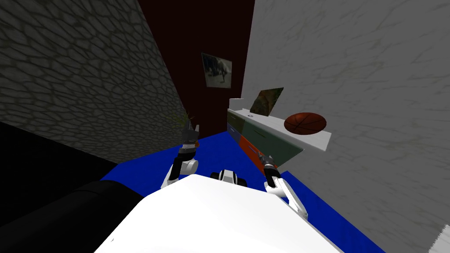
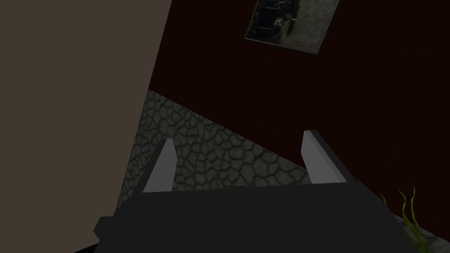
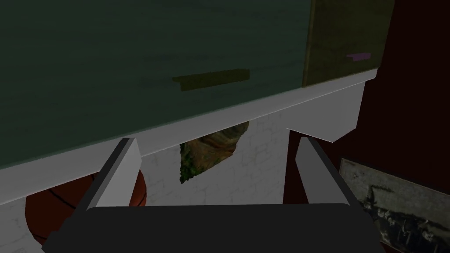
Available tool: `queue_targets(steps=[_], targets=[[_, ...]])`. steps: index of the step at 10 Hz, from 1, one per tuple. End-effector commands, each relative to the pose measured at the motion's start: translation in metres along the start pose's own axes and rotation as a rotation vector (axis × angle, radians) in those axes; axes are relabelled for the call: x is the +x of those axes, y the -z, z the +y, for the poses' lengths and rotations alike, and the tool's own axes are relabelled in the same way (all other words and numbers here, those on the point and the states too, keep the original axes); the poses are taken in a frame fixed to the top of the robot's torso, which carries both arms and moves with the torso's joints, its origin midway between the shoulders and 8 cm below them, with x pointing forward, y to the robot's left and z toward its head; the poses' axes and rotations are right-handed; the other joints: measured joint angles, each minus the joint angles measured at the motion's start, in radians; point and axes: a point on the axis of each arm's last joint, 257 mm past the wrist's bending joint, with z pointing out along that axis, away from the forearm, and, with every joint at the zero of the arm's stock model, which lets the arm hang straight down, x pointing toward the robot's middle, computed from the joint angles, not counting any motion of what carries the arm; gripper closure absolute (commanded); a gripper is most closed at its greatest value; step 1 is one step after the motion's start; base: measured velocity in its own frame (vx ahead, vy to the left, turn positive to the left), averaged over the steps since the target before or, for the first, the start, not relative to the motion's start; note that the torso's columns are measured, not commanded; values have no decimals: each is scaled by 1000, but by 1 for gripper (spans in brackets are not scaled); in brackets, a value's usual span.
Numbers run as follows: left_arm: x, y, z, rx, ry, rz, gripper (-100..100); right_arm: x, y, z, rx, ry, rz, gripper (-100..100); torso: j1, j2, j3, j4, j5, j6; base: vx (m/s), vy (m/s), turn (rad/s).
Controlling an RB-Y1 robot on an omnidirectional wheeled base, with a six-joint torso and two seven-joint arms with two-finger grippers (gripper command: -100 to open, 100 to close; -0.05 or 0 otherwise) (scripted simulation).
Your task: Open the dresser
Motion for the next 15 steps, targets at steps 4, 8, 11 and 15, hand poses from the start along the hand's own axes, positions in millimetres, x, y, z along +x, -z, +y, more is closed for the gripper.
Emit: queue_targets(steps=[4, 8, 11, 15], targets=[[0, 0, 0, 0, 0, 0, 0, 24, -14, -45, 146, 276, 71, -100, 0, 0, 0, 0, 0, 0, 119, 81, -17], [0, 0, 0, 0, 0, 0, 0, 29, -21, -71, 233, 412, 107, -100, 0, -2, -1, 0, 0, 0, 106, 59, -5], [0, 0, 0, 0, 0, 0, 0, 28, -27, -94, 306, 535, 134, -100, 1, -1, -1, 0, 0, 0, 131, 49, 2], [0, 0, 0, 0, 0, 0, 0, 15, -37, -131, 437, 743, 171, -100, 1, -2, -1, 0, 0, 0, 157, 28, 11]])
